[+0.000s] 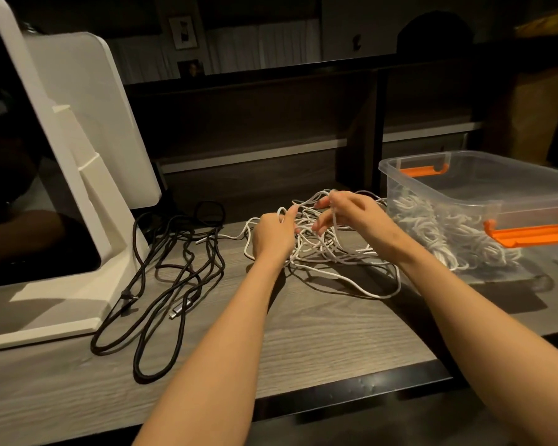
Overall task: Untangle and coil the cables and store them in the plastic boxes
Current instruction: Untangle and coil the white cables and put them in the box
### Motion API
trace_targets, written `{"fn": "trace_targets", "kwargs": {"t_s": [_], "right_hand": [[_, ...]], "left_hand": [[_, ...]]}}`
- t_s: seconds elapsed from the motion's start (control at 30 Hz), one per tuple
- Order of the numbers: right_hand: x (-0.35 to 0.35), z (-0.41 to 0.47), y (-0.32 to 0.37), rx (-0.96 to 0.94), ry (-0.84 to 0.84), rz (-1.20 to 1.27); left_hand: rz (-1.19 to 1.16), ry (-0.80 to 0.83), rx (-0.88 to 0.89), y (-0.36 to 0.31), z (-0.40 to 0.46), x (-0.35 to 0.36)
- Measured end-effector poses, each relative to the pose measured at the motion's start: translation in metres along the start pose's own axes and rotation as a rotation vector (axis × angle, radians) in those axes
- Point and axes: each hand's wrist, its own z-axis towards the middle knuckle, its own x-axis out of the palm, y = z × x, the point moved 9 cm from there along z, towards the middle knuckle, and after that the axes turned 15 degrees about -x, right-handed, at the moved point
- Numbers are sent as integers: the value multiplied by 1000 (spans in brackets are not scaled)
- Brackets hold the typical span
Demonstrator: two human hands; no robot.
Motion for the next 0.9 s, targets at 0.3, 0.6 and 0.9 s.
{"fn": "trace_targets", "kwargs": {"t_s": [0.3, 0.6, 0.9], "right_hand": [[-20, -1, -14, 76, -134, -174], [-6, 4, -5, -52, 39, -419], [2, 1, -14, 59, 122, -429]], "left_hand": [[-516, 668, -181, 3, -17, 35], [-997, 881, -491, 10, -19, 50], [-944, 1038, -470, 3, -33, 51]]}}
